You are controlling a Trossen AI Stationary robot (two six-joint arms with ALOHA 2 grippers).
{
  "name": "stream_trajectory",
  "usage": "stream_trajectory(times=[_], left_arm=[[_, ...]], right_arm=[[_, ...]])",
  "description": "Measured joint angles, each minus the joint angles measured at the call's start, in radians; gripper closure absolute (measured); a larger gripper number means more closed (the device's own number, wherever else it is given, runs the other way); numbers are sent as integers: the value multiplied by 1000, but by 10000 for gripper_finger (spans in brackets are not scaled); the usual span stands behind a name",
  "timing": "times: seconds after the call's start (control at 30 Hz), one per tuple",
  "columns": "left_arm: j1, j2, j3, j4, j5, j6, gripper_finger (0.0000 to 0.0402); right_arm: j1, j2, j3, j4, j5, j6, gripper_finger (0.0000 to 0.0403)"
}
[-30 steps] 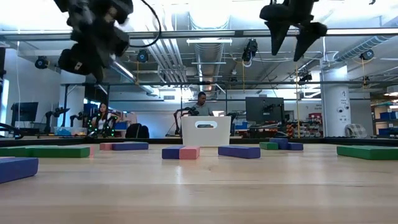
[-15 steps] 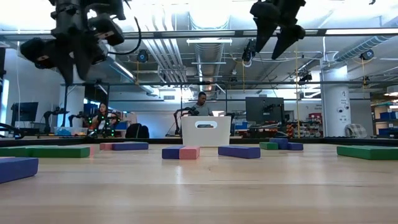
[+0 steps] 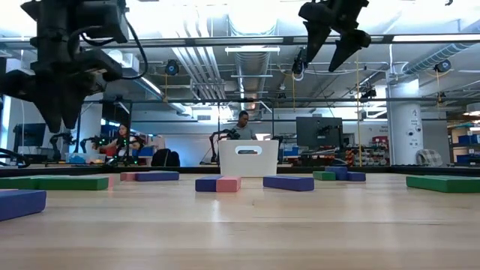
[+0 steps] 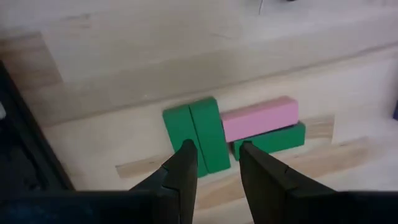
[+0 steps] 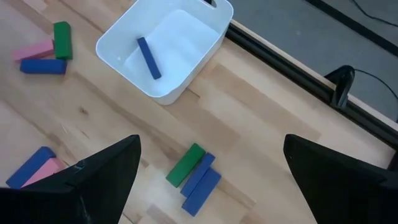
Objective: Sort blocks
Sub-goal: Put the green block into the gray bin
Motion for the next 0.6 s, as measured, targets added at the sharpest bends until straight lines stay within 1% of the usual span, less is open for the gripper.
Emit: stream_trajectory(times=[0.2, 0.3, 0.47, 0.6], left_arm=[[-1, -35, -65, 2, -10, -98, 303], [-1, -39, -109, 33, -22, -137, 303], [-2, -26, -144, 88, -45, -143, 303], [-15, -15, -173, 123, -31, -141, 303]], right_arm=[[0, 0, 0, 10, 0, 64, 16], [0, 0, 0, 22, 0, 67, 16], [0, 0, 0, 47, 0, 68, 16], [0, 0, 0, 63, 0, 71, 16]])
